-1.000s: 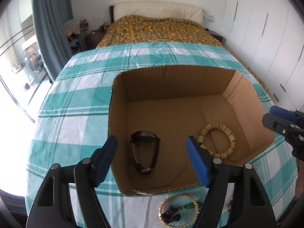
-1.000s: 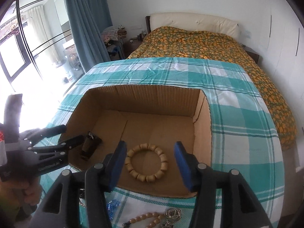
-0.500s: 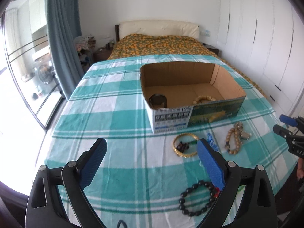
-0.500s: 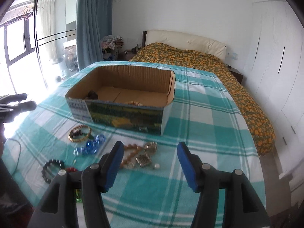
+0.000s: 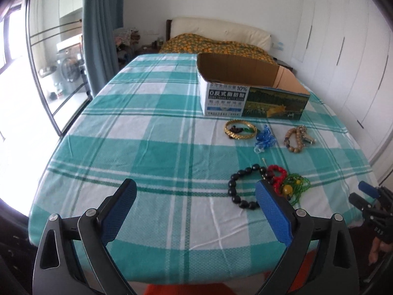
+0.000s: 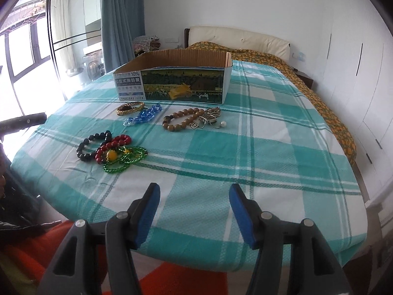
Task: Organize jewelry
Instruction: 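Withdraw both tools from the box back over the jewelry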
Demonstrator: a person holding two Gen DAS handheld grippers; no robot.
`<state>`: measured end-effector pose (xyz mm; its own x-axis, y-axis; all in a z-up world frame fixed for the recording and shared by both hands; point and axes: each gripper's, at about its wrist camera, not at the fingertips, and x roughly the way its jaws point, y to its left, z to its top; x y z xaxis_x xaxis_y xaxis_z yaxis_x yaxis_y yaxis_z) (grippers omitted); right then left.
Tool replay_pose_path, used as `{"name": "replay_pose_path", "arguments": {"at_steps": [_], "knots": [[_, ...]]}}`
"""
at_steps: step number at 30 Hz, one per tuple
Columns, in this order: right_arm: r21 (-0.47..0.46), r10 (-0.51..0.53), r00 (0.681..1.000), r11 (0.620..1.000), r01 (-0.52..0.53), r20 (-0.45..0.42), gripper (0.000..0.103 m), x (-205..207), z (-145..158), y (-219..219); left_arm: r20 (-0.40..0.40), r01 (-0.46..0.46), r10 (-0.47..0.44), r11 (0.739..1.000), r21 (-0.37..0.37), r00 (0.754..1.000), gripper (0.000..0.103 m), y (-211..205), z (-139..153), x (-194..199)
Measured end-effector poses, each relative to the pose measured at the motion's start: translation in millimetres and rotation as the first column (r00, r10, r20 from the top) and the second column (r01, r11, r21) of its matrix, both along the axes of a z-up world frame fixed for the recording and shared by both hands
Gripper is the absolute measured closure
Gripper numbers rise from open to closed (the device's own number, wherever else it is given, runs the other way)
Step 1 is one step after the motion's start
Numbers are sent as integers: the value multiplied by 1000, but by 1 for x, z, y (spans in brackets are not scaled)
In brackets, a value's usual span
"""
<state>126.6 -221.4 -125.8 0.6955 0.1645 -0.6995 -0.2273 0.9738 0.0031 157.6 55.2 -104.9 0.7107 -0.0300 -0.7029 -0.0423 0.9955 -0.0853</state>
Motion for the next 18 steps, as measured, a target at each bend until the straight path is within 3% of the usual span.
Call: {"name": "replay_pose_path", "arguments": {"at_steps": [18], "knots": [[44, 99, 994, 994, -97, -42, 43, -1, -11, 37, -59, 50, -52, 999, -20, 997, 5, -15, -26, -11]]}}
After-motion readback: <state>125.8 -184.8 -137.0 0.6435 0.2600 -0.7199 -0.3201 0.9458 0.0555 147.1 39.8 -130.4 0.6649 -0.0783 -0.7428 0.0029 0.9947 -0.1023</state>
